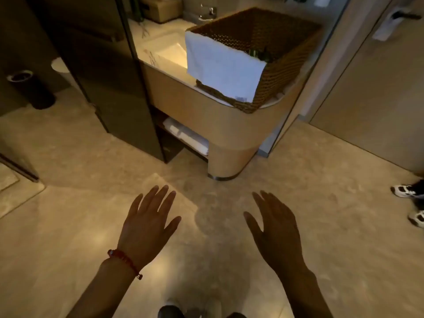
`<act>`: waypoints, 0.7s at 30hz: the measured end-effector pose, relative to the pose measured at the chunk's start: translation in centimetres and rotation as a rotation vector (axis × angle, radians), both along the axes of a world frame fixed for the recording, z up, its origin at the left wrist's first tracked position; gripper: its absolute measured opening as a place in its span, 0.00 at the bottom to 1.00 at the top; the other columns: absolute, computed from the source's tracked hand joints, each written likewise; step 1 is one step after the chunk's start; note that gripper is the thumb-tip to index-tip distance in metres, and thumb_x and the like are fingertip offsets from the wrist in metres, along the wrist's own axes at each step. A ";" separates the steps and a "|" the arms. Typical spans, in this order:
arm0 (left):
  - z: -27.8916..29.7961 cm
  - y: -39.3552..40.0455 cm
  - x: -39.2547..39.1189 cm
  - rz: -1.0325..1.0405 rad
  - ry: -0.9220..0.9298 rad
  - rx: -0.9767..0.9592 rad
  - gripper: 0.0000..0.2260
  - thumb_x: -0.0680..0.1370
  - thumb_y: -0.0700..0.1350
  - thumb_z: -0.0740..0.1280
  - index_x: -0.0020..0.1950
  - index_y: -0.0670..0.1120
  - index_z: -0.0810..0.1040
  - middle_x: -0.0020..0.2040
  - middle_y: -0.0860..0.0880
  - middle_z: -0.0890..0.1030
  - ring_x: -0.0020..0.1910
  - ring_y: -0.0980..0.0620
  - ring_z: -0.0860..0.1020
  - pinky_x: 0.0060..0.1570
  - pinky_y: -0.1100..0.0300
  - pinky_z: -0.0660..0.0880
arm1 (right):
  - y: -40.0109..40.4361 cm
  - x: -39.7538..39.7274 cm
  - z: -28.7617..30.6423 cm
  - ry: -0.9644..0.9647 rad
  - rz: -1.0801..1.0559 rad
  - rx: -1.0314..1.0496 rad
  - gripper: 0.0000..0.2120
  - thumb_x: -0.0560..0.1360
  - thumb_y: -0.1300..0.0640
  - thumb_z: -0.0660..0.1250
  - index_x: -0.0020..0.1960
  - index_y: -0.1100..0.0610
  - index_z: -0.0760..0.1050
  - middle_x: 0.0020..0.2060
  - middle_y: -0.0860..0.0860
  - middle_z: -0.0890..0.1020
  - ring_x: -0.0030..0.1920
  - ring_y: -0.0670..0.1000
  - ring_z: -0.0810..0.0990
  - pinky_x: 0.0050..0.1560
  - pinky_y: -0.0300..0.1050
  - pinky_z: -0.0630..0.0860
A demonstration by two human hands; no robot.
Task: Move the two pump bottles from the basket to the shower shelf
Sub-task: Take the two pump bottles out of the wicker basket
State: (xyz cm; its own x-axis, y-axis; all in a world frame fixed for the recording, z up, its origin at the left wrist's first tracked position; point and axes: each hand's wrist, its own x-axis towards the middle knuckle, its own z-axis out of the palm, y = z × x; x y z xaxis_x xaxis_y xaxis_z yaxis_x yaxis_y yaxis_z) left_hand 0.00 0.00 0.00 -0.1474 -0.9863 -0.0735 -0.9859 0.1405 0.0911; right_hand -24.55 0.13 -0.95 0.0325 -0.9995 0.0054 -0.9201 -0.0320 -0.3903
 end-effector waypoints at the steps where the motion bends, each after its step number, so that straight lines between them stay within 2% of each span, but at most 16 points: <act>1: -0.3 -0.4 -0.6 -0.017 0.027 -0.020 0.33 0.76 0.60 0.38 0.63 0.42 0.72 0.62 0.40 0.76 0.62 0.41 0.73 0.59 0.42 0.69 | 0.0 -0.7 -0.1 -0.007 -0.023 0.013 0.25 0.76 0.44 0.56 0.70 0.51 0.60 0.71 0.53 0.66 0.72 0.52 0.59 0.71 0.51 0.53; 7: -0.2 -3.8 -6.4 -0.099 0.054 -0.038 0.35 0.75 0.62 0.37 0.63 0.42 0.71 0.63 0.40 0.75 0.64 0.40 0.71 0.60 0.42 0.68 | -0.6 -5.2 -0.4 -0.001 -0.084 -0.002 0.25 0.76 0.43 0.55 0.71 0.49 0.58 0.72 0.51 0.64 0.73 0.51 0.57 0.70 0.48 0.49; 12: 0.1 -6.7 -10.7 -0.155 0.063 -0.025 0.35 0.75 0.62 0.37 0.63 0.42 0.71 0.63 0.39 0.75 0.64 0.40 0.71 0.61 0.41 0.67 | -2.4 -8.9 -0.2 0.005 -0.154 -0.038 0.24 0.76 0.44 0.57 0.69 0.51 0.62 0.70 0.54 0.68 0.71 0.53 0.61 0.70 0.52 0.55; 21: 1.1 -14.6 -15.3 -0.171 0.074 0.002 0.32 0.76 0.60 0.41 0.63 0.40 0.71 0.62 0.38 0.76 0.62 0.39 0.73 0.57 0.40 0.71 | -9.6 -13.7 0.4 0.010 -0.177 -0.056 0.24 0.76 0.44 0.57 0.69 0.51 0.62 0.70 0.54 0.67 0.72 0.54 0.61 0.69 0.50 0.52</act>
State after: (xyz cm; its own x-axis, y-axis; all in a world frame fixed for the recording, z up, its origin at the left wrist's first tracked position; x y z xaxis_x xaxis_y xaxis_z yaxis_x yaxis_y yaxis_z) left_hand -15.26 -14.60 1.11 -0.3179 -0.9464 -0.0577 -0.9382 0.3052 0.1633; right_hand -38.20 -9.47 -0.54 -0.1431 -0.9878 0.0614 -0.9173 0.1091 -0.3829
